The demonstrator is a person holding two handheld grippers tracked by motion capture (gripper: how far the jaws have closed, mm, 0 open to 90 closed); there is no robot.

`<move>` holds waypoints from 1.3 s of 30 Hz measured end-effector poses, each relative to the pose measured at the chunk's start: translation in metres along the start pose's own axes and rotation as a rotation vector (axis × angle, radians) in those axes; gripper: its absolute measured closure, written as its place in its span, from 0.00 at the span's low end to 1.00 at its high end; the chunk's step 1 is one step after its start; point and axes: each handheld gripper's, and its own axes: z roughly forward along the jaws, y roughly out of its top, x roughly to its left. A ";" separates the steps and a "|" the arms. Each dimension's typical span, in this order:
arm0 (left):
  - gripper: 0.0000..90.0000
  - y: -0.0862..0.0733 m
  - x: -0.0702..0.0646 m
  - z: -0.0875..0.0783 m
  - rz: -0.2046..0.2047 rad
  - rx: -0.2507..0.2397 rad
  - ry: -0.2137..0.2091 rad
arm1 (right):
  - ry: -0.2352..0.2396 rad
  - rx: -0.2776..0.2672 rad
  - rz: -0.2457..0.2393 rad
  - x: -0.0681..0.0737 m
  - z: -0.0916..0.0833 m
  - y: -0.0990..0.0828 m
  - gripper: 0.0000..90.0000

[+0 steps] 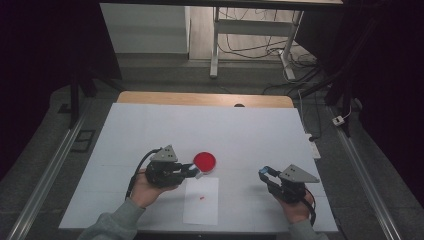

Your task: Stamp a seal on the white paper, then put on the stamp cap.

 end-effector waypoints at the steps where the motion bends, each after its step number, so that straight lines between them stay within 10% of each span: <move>1: 0.84 0.000 0.000 0.000 0.000 0.001 -0.001 | 0.000 0.000 -0.001 0.000 0.000 0.000 0.72; 39: 0.84 0.000 0.003 0.002 -0.003 0.008 -0.001 | 0.039 -0.013 -0.022 0.009 0.003 0.003 0.72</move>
